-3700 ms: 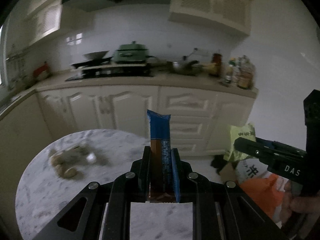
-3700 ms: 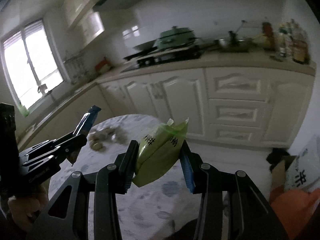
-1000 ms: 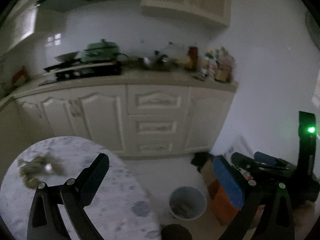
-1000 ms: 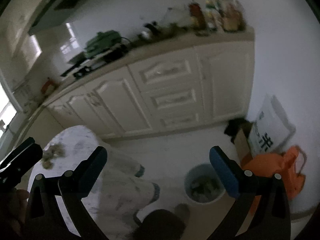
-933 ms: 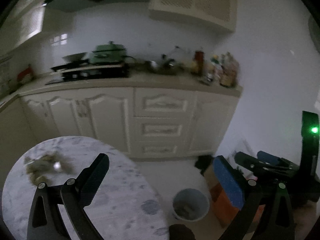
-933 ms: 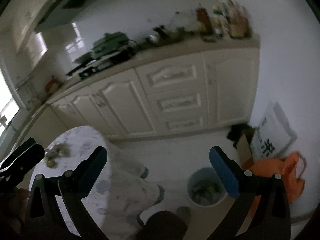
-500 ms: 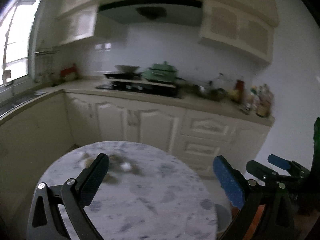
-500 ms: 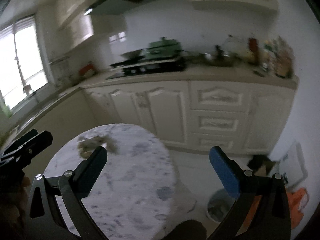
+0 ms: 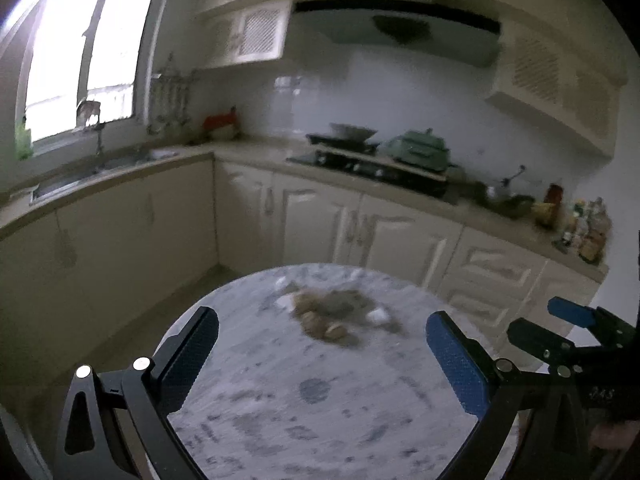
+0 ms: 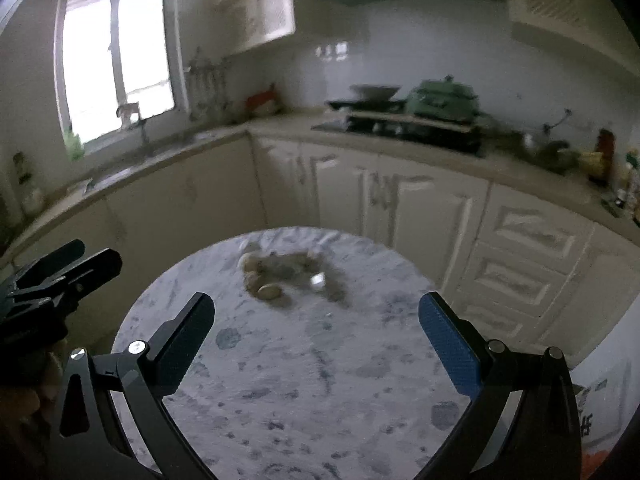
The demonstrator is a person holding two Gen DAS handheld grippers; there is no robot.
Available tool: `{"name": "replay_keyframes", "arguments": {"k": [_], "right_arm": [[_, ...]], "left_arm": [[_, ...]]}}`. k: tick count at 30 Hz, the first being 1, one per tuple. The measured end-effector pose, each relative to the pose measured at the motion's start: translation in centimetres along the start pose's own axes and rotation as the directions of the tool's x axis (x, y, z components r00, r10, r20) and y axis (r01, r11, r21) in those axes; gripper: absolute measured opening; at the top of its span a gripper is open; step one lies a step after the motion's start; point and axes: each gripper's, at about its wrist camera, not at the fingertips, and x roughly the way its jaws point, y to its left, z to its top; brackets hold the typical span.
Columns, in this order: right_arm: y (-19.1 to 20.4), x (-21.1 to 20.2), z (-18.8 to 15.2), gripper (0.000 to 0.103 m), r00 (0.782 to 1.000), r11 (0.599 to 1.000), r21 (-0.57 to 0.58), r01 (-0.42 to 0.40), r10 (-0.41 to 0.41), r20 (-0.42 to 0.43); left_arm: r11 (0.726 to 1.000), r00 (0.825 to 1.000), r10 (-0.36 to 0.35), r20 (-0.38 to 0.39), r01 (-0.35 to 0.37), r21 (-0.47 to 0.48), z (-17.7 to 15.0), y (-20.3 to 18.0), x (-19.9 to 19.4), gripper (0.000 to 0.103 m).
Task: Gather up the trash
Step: 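Return both tools from the bin to the table, then grasp the brown potato with the left gripper while the right gripper grasps the white cup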
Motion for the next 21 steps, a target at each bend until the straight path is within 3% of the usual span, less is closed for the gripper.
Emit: {"name": "replay_keyframes", "arguments": {"k": [11,16,21], "right_arm": [[-0.6,13.3,-0.7,0.103,0.982,1.000,0.019,0.017,-0.013,-0.189],[-2.5,18.8,-0.5,0.102,0.969,0.998,0.047,0.044,-0.031,-0.246],[-3.3,23.3,-0.4,0.089,0.958,0.999,0.029,0.043,-0.033,-0.285]], "left_arm": [[0.997,0.985,0.061,-0.163,-0.067,-0.031,0.3,1.6,9.1,0.102],[0.997,0.972,0.064,-0.227,-0.070,-0.019,2.9,1.4,16.5,0.102],[0.997,0.955,0.044,-0.293,-0.059,-0.043,3.9,1.2,24.0,0.102]]}}
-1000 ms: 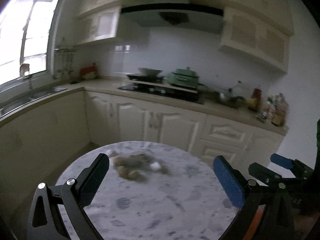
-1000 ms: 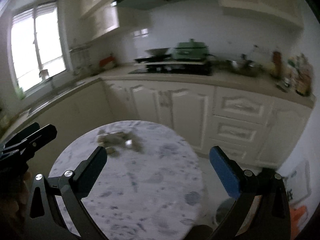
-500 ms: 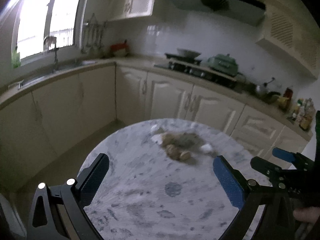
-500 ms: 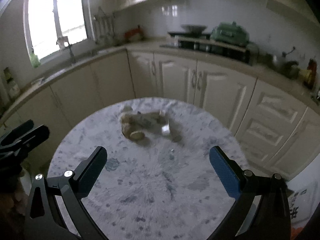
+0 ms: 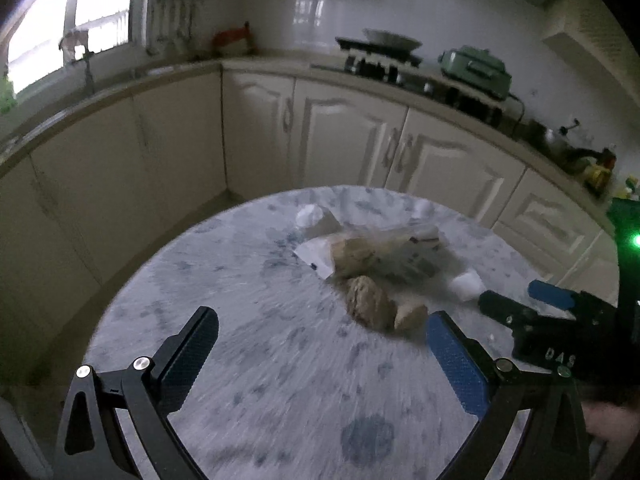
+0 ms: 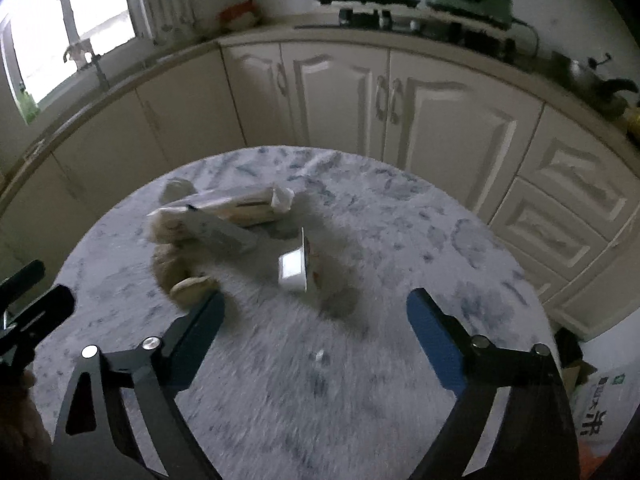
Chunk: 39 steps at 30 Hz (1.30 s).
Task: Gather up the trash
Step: 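Grasp the brown potato with the left gripper while the right gripper grasps the white cup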
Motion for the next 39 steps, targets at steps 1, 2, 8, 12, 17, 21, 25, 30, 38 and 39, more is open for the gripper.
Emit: {"name": "replay_keyframes", "arguments": {"k": [1,2,8,12,17,21,25,30,38,39], "right_arm": [[-0.1,0.6,0.2,0.089,1.000,1.000,-0.002,0.000,0.000,-0.003],[-0.2,1.2,0.4,0.088,1.000,1.000,-0.004,-0.003,0.003,-0.005],[-0.2,3.7,1.1,0.074,1.000,0.999,-0.036,-0.010,0.009,-0.026],[0.5,4.4,0.7,0.055,0.999,0.996,-0.094,-0.011,0.008,-0.031],[0.5,3.7,0.2,0.024,1.000,0.995,-0.095,-0.030,0.029,-0.011],[0.1,2.6,-0.9,0.023,0.998,0.996,-0.062,-0.066,0.065,-0.014],[-0.3,0.7,-2.4,0.023,0.994,0.993,-0.036,-0.108,0.108,-0.010],[-0.7,-2.5,-4.3,0.023,0.989,0.989,-0.004,-0.148,0.148,0.001],[-1.6,-8.8,-7.1,0.023,0.986,0.987,0.022,-0.158,0.157,0.058],[-1.9,-9.6,-7.5,0.023,0.986,0.987,0.030,-0.157,0.155,0.067]], "left_arm": [[1.000,1.000,-0.004,-0.014,0.004,-0.005,0.5,-0.3,1.1,0.102],[1.000,1.000,-0.004,-0.026,0.004,-0.008,1.0,-0.5,2.3,0.101],[1.000,0.995,-0.004,-0.096,0.002,-0.021,2.2,-1.7,8.6,0.076],[1.000,0.995,0.009,-0.100,-0.008,0.012,2.3,-2.2,10.8,0.061],[0.999,0.995,-0.028,-0.099,0.030,0.021,2.5,-1.5,11.3,0.025],[0.999,0.995,-0.038,-0.093,0.040,0.020,1.6,-0.4,10.2,0.025],[0.999,0.996,-0.043,-0.075,0.045,0.019,0.7,0.4,8.0,0.025],[0.998,0.998,-0.053,-0.035,0.054,0.045,-0.1,-0.6,4.8,0.025],[0.986,0.992,-0.123,0.034,0.118,0.117,-2.0,-4.7,-0.9,0.025],[0.983,0.990,-0.134,0.041,0.128,0.128,-2.3,-5.1,-1.5,0.025]]}}
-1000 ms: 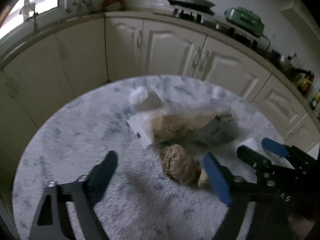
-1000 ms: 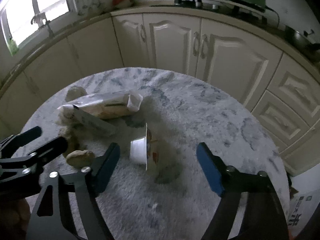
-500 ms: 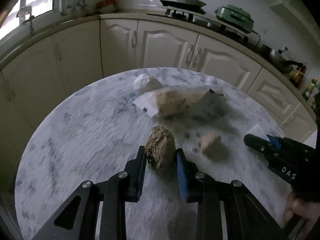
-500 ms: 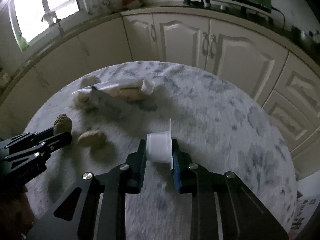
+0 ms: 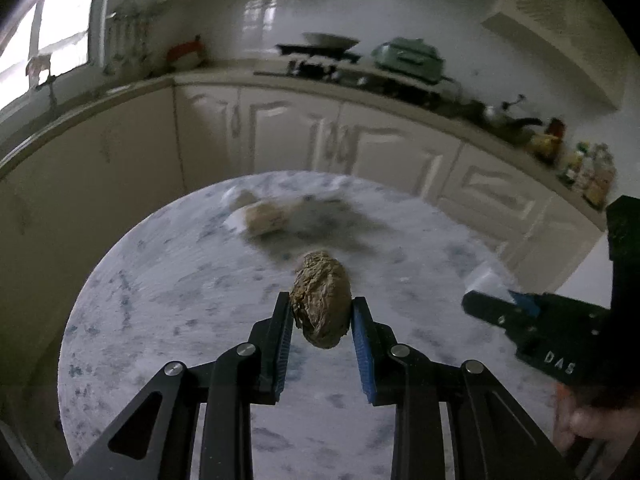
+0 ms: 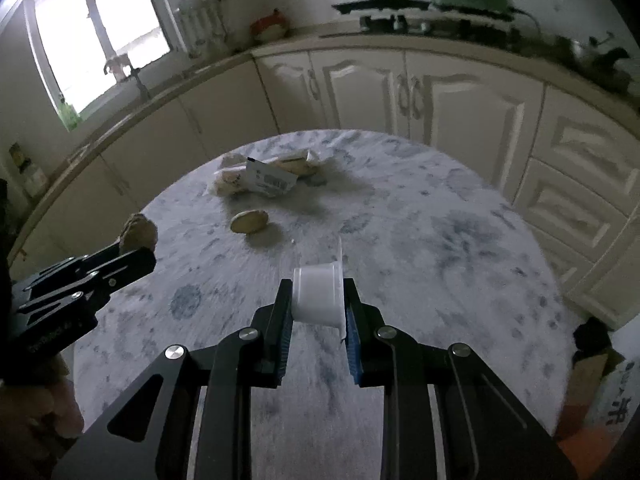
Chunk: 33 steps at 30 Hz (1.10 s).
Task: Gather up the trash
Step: 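Carry the potato and white cup with both grippers to the bin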
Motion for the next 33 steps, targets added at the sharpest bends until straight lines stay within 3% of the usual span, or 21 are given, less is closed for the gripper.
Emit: {"name": "replay_keyframes", "arguments": {"k": [9,19,26,33], "right_arm": [[-4.4,-8.6,-2.6,0.023,0.991,0.993,0.090,0.075,-0.084,0.102],[-13.4,-17.6,-6.3,0.023,0.951,0.944,0.259,0.205,-0.254,0.174],[-20.3,-22.2,-9.5,0.023,0.912,0.879,0.371,0.299,-0.378,0.161],[-26.9,-23.3,-12.5,0.023,0.890,0.808,0.473,0.351,-0.444,0.099]], "left_arm": [[0.984,0.990,-0.139,0.039,0.133,0.120,-1.9,-7.1,-4.3,0.025],[0.911,0.951,-0.310,-0.013,0.301,0.283,-3.0,-17.9,-5.2,0.025],[0.853,0.916,-0.390,-0.093,0.398,0.338,-2.5,-24.2,-2.1,0.025],[0.804,0.888,-0.416,-0.197,0.460,0.376,-1.7,-30.2,3.1,0.025]]}}
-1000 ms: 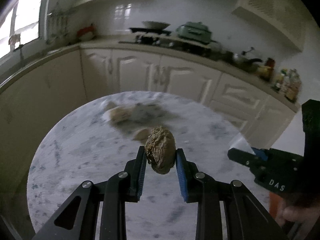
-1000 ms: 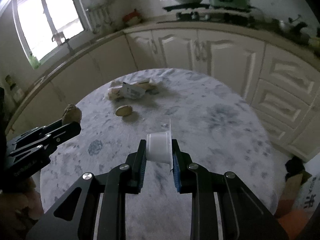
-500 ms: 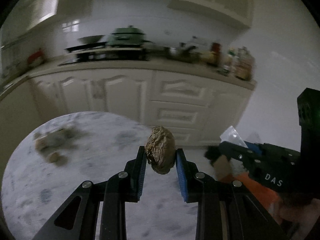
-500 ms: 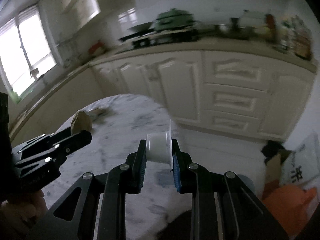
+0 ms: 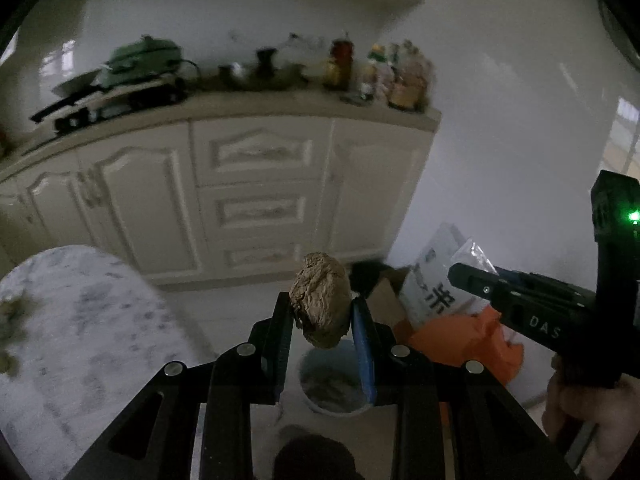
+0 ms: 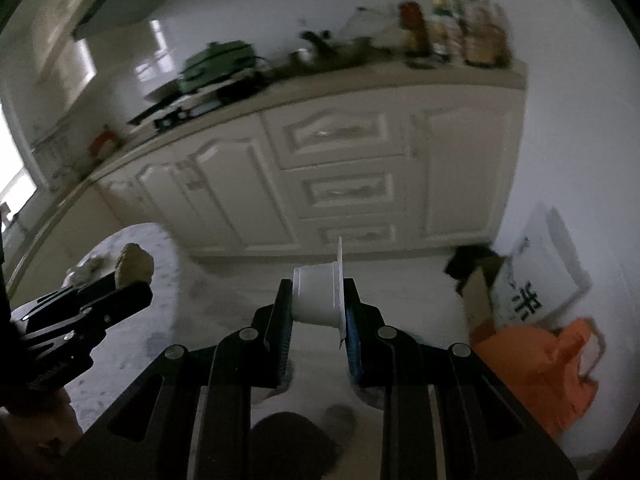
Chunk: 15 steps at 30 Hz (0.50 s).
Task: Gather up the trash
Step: 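Carry the potato and white cup with both grippers to the bin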
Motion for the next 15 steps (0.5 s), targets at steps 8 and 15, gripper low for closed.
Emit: {"name": "replay_keyframes", "arguments": {"k": [8,15], "right_arm": [[-5.9,5.8,-1.3,0.023,0.994,0.995,0.089,0.044,-0.034,-0.107],[-8.8,10.6,-2.7,0.023,0.980,0.990,0.128,0.057,-0.031,-0.196]], "left_arm": [[0.998,0.990,-0.046,-0.135,0.051,0.035,3.0,-2.1,10.1,0.025],[0.996,0.972,-0.051,-0.228,0.066,0.058,5.3,-4.5,18.5,0.025]]}}
